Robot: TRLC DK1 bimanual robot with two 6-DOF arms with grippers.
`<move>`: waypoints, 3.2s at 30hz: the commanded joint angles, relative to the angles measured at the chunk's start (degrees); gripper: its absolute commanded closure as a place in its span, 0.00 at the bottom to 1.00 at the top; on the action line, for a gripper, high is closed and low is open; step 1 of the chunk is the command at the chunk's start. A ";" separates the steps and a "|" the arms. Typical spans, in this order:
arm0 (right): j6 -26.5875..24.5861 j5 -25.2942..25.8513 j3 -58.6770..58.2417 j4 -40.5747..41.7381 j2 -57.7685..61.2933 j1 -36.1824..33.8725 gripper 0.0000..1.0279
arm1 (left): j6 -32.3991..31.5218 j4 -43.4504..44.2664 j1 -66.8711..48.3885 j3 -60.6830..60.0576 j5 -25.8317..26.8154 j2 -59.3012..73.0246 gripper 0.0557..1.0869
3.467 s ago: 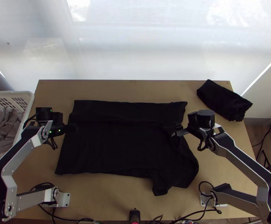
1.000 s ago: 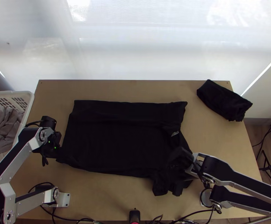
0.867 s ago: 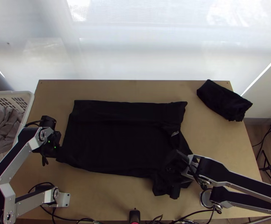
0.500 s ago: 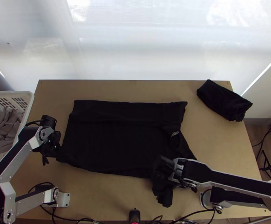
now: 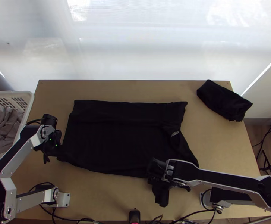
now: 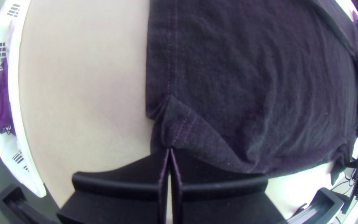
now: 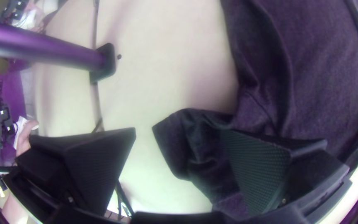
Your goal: Fold the t-shirt
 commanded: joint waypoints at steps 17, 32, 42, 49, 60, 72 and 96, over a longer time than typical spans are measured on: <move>-0.68 6.10 -2.82 5.46 -0.83 -4.25 0.97 | 0.84 0.35 0.64 0.88 0.86 0.26 0.96; -4.63 6.36 9.48 1.86 -6.71 -32.37 0.97 | -0.40 -0.36 2.66 6.06 1.03 -7.56 0.96; -4.19 6.36 15.20 2.12 -3.29 -37.21 0.97 | -0.83 -0.88 1.87 11.60 2.26 -8.97 0.96; -4.63 6.36 20.03 2.47 1.64 -40.81 0.97 | -1.54 0.52 0.20 16.96 2.35 -6.51 0.96; -8.24 6.27 25.74 2.39 10.25 -45.21 0.97 | -1.89 2.54 -2.88 23.47 2.26 2.19 0.96; -12.19 6.18 37.43 1.60 21.67 -47.05 0.97 | -1.98 3.42 -3.93 25.75 2.09 5.44 0.97; -16.50 5.83 56.59 -3.59 38.29 -53.29 0.97 | -1.89 8.43 -3.67 43.42 -2.13 25.40 0.96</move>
